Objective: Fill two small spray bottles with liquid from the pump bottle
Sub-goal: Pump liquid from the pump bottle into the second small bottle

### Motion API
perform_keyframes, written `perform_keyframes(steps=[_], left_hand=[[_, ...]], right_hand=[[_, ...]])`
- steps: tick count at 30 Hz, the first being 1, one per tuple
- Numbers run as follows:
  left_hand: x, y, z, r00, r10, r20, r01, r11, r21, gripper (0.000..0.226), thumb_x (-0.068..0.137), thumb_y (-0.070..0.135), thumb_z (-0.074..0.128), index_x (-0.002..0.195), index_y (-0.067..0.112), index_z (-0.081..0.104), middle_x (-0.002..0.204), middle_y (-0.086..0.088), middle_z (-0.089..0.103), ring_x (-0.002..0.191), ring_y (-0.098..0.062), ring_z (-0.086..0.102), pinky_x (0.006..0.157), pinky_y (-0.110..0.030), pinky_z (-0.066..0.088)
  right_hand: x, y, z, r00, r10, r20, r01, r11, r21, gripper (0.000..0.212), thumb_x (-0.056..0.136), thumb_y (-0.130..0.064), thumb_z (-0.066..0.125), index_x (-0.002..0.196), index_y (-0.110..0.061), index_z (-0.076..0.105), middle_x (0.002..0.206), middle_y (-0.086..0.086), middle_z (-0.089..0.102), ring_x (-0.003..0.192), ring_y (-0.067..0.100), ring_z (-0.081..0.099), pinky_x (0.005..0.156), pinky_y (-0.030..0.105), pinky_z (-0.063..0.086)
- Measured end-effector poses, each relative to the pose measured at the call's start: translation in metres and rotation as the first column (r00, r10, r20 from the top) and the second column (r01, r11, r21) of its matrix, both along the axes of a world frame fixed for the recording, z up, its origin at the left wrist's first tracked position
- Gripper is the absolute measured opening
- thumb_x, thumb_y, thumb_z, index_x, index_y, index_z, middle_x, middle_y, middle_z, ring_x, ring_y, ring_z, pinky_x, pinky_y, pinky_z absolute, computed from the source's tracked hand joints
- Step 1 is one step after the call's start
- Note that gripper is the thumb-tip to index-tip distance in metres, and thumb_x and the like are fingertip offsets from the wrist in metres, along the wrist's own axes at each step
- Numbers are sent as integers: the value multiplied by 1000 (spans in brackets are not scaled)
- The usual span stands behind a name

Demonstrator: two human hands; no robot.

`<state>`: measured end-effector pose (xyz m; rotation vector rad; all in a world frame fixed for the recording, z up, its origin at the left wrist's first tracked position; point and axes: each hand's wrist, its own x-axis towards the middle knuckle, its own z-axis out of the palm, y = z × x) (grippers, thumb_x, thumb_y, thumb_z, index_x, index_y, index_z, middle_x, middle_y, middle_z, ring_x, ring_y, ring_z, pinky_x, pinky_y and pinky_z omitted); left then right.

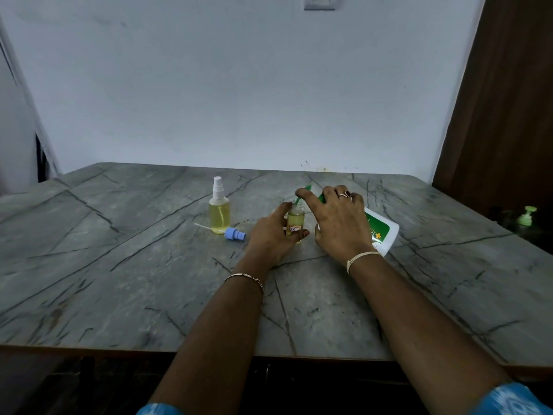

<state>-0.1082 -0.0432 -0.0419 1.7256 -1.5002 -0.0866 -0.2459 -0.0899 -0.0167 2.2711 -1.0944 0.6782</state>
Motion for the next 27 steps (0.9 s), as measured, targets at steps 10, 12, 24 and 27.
perform_keyframes(steps=[10, 12, 24, 27], left_hand=[[2, -1, -1, 1000, -2, -21, 3, 1000, 5, 67, 79, 44, 71, 136, 25, 40, 120, -5, 65, 107, -21, 62, 91, -34, 49], [1, -1, -1, 1000, -3, -16, 3, 1000, 0, 67, 79, 44, 71, 136, 25, 41, 119, -5, 66, 107, -22, 62, 90, -34, 49], [1, 1, 0, 999, -8, -42, 8, 1000, -2, 68, 78, 42, 72, 137, 26, 41, 119, -4, 65, 108, -20, 61, 91, -32, 48], [0, 1, 1, 999, -14, -51, 14, 1000, -4, 67, 79, 40, 73, 136, 25, 42, 119, -4, 66, 108, -19, 62, 90, -30, 47]], right_hand=[[-1, -2, -3, 1000, 14, -3, -14, 1000, -18, 80, 78, -23, 66, 142, -36, 20, 117, 10, 55, 112, 31, 49, 91, 47, 40], [-2, -3, -3, 1000, 14, -2, -14, 1000, -22, 81, 77, -22, 67, 142, -36, 20, 117, 11, 55, 111, 32, 49, 91, 48, 41], [-1, 0, 1, 1000, 9, 10, -9, 1000, -2, 77, 77, -27, 67, 140, -35, 23, 120, 9, 54, 114, 31, 47, 91, 46, 39], [0, 1, 1, 1000, 17, 14, -17, 1000, 0, 77, 77, -27, 67, 140, -35, 24, 120, 9, 54, 113, 30, 47, 91, 45, 39]])
